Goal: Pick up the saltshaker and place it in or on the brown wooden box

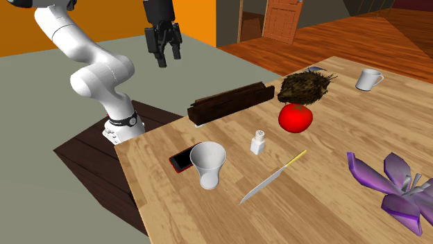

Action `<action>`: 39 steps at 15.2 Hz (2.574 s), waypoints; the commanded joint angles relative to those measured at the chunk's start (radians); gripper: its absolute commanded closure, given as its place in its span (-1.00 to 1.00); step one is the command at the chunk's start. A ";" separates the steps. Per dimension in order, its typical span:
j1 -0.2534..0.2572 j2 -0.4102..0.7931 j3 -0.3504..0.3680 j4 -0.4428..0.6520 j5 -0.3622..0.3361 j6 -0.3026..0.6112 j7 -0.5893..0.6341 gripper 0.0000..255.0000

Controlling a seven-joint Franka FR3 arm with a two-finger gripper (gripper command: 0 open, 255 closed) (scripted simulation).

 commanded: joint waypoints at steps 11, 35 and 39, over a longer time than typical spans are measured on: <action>-0.002 0.377 0.031 0.110 -0.018 0.230 0.013 -1.00; 0.017 1.102 0.060 0.563 -0.125 0.431 0.060 -1.00; 0.016 1.111 0.059 0.555 -0.127 0.449 0.062 -1.00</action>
